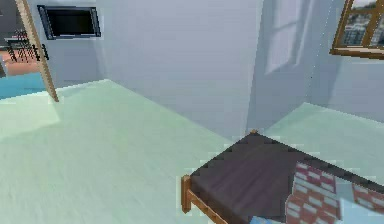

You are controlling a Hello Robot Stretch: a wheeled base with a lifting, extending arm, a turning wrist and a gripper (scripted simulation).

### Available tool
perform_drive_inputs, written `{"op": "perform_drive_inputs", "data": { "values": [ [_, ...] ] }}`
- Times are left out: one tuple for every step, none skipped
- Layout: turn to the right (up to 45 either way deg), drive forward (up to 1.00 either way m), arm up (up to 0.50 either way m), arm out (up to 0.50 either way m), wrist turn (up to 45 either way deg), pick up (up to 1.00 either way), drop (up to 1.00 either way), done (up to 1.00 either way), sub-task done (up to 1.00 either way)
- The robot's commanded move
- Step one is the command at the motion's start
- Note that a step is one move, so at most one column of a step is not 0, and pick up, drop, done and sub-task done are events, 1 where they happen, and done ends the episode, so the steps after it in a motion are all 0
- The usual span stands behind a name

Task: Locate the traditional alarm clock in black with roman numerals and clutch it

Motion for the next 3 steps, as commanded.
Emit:
{"op": "perform_drive_inputs", "data": {
  "values": [
    [-12.0, 0.0, 0.0, 0.0, 0.0, 0.0, 0.0, 0.0, 0.0],
    [45.0, 0.0, 0.0, 0.0, 0.0, 0.0, 0.0, 0.0, 0.0],
    [24.0, 0.0, 0.0, 0.0, 0.0, 0.0, 0.0, 0.0, 0.0]
  ]
}}
